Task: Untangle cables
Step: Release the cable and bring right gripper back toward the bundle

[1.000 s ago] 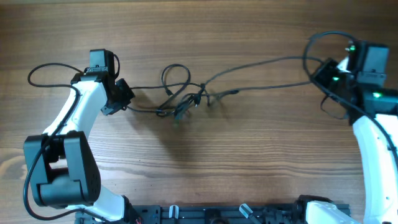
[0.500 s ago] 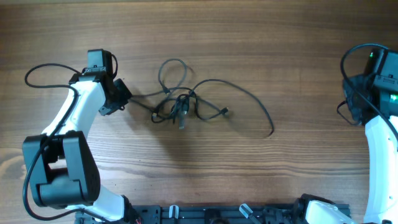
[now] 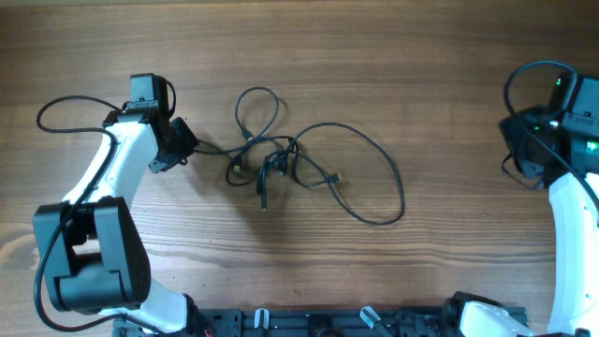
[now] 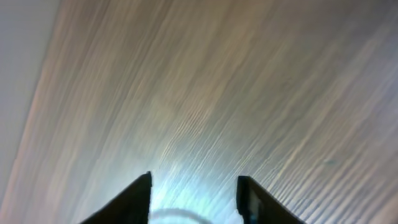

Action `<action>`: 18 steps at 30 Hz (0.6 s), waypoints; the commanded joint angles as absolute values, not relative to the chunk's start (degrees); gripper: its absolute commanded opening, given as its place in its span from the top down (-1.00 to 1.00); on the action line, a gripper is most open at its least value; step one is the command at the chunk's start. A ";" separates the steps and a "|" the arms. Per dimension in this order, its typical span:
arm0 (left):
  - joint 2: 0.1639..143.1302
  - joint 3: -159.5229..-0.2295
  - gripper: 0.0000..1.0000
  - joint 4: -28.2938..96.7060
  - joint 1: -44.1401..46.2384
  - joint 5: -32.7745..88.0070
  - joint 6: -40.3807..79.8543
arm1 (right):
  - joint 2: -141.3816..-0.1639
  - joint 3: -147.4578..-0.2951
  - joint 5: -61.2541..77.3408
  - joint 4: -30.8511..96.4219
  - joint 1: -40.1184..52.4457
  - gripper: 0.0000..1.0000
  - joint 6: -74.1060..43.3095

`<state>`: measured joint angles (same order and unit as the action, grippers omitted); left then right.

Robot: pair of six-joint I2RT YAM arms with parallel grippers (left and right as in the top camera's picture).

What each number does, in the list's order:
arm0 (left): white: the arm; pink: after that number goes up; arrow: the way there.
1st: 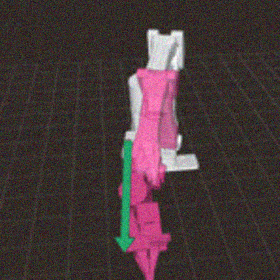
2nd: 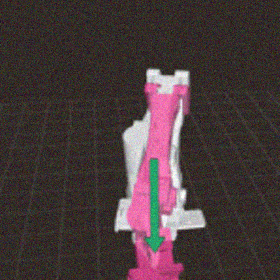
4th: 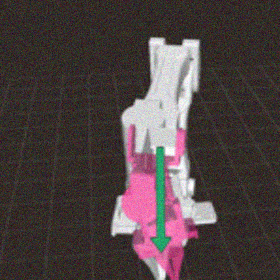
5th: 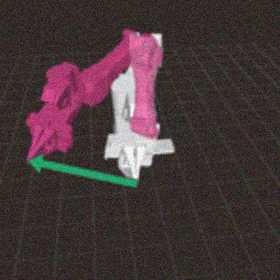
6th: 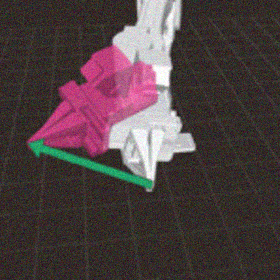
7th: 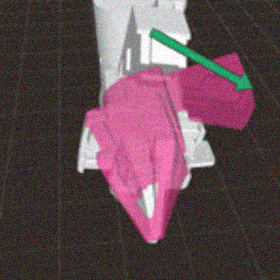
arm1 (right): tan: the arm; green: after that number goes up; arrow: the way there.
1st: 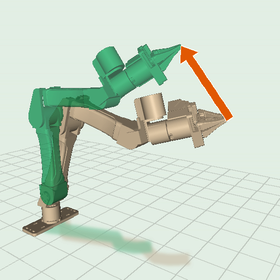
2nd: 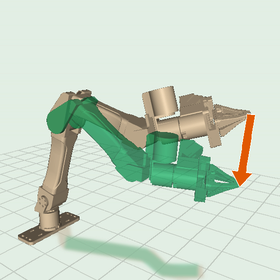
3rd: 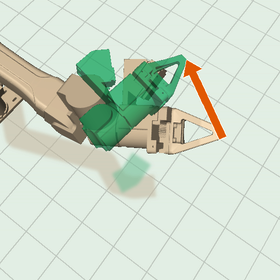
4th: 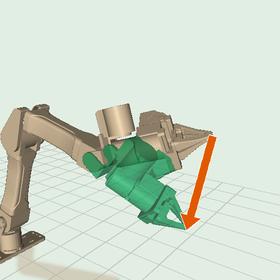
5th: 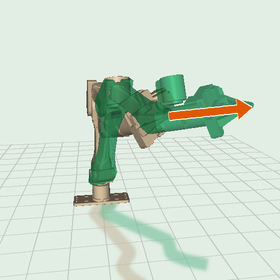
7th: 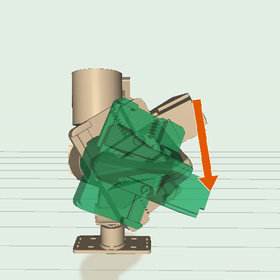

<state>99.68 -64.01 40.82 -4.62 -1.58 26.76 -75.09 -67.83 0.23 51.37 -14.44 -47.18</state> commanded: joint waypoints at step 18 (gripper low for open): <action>100.31 -63.53 0.33 40.40 -4.62 0.82 27.46 | -93.58 -67.90 18.35 45.17 16.91 -0.06 -33.01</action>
<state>99.68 -64.01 40.64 -4.62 0.32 26.94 -90.54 -67.83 16.60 46.57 12.43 -34.15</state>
